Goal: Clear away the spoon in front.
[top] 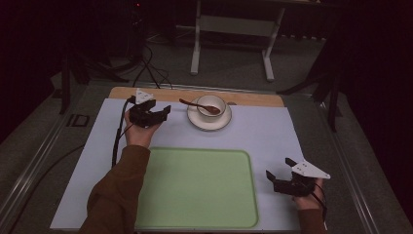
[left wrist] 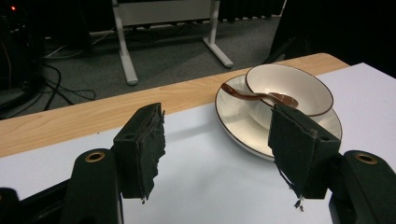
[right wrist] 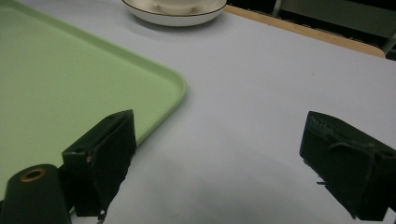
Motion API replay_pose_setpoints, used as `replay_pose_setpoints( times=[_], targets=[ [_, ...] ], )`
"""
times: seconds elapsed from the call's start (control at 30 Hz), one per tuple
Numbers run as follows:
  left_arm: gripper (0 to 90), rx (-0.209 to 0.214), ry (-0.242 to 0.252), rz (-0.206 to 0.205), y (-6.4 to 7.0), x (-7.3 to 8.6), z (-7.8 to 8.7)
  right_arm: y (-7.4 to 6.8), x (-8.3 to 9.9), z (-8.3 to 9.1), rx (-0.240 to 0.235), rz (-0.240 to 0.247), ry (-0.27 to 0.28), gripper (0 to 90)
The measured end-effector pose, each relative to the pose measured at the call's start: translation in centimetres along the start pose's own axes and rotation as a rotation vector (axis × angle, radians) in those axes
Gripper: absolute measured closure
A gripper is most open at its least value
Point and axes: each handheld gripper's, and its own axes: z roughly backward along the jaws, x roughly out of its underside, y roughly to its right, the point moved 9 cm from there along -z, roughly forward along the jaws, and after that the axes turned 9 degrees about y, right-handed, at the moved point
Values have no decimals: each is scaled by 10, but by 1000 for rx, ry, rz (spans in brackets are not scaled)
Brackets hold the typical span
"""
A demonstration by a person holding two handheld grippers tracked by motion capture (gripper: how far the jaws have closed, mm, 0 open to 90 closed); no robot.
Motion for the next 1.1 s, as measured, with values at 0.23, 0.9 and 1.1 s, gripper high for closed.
replay_pose_setpoints(
  times=[0.23, 0.9, 1.1],
  targets=[
    [364, 10, -2, -10, 5, -10, -23, 0, 1, -1, 1, -2, -4, 106],
    [394, 42, -111, 52, 13, 0, -94, 2, 1, -3, -11, -6, 1, 106],
    [411, 75, -147, 111, 16, 12, -105, 2, 1, -3, -10, -4, 1, 106]
  ],
)
